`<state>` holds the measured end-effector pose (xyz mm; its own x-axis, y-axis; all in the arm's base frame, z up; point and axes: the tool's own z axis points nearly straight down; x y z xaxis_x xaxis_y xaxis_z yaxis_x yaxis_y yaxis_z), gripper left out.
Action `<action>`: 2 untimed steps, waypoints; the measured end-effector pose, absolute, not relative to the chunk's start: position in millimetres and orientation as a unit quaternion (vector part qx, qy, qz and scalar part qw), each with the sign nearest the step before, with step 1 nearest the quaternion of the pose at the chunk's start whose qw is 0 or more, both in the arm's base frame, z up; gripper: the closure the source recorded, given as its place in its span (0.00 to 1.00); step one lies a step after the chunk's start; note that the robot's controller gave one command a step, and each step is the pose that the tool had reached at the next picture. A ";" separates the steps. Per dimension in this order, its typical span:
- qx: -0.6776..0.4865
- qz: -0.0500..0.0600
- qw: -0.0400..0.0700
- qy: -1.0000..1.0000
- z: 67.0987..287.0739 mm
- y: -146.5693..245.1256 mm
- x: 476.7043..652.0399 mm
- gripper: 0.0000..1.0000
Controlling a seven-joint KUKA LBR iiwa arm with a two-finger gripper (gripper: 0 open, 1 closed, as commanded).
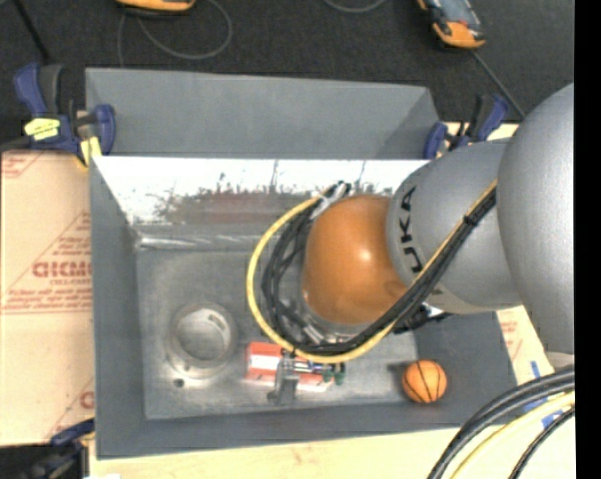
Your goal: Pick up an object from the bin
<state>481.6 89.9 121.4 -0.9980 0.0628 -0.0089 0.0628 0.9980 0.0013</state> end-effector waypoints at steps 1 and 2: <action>0.054 0.001 -0.001 0.999 115.2 41.4 476.0 0.00; 0.071 -0.002 0.001 0.997 125.8 26.4 498.2 0.00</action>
Offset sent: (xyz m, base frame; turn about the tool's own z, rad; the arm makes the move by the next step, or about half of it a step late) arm 0.0339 -0.0322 0.0129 0.0709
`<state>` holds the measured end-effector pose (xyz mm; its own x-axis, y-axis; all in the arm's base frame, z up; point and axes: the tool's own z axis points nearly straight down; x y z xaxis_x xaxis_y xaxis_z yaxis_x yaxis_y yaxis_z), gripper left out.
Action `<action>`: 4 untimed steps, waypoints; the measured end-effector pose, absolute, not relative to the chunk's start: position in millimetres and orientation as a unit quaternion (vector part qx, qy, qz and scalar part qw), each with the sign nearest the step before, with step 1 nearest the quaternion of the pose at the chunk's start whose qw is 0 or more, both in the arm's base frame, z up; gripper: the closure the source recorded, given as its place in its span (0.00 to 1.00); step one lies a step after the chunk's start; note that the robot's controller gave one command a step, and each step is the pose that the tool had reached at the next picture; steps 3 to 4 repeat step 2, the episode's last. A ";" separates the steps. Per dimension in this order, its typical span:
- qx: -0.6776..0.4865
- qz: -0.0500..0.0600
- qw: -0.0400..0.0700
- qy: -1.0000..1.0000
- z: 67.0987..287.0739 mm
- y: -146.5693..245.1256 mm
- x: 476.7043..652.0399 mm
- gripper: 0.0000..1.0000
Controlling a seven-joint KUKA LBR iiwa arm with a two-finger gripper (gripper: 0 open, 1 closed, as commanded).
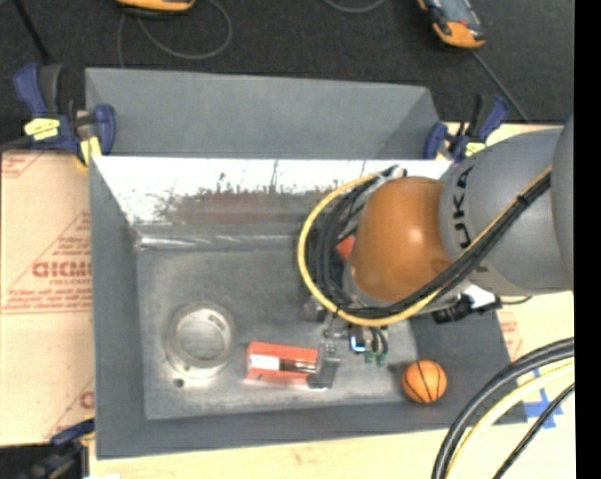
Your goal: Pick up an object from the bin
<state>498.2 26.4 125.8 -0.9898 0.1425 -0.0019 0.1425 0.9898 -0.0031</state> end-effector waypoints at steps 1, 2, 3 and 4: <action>0.081 0.001 0.002 0.997 98.6 24.5 493.1 0.00; 0.083 0.000 0.003 0.997 70.9 13.1 474.6 0.00; 0.083 0.000 0.003 0.997 70.9 13.1 474.6 0.00; 0.083 0.000 0.003 0.997 70.9 13.1 474.6 0.00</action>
Offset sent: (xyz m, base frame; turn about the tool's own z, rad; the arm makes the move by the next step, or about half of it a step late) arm -0.0259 -0.0134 -0.0558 0.0216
